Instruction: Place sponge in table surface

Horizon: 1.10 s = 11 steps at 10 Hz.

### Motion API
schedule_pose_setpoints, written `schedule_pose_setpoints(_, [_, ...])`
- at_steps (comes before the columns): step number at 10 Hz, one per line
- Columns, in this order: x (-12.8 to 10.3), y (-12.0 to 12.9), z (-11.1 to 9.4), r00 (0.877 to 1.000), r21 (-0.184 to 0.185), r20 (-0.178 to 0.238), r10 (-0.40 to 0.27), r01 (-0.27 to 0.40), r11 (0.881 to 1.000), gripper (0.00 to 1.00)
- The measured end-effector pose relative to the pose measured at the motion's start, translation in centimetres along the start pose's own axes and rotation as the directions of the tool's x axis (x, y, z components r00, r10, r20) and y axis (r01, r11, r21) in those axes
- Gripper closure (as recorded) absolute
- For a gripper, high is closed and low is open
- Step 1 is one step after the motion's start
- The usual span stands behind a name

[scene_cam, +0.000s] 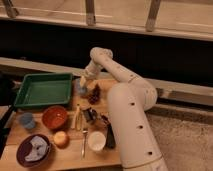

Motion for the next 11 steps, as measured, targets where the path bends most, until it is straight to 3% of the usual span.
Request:
schedule_pose_setpoints(3, [0.56,-0.22,0.72,0.999,-0.028,-0.034,0.008,-0.009,1.000,0.35])
schedule_pose_setpoints(5, [0.58,-0.16,0.96,0.999,-0.037,-0.046,0.008,-0.009,0.999,0.21])
schedule_pose_setpoints(11, [0.67,-0.17,0.99,0.999,-0.037,-0.050,0.008,-0.010,0.999,0.20])
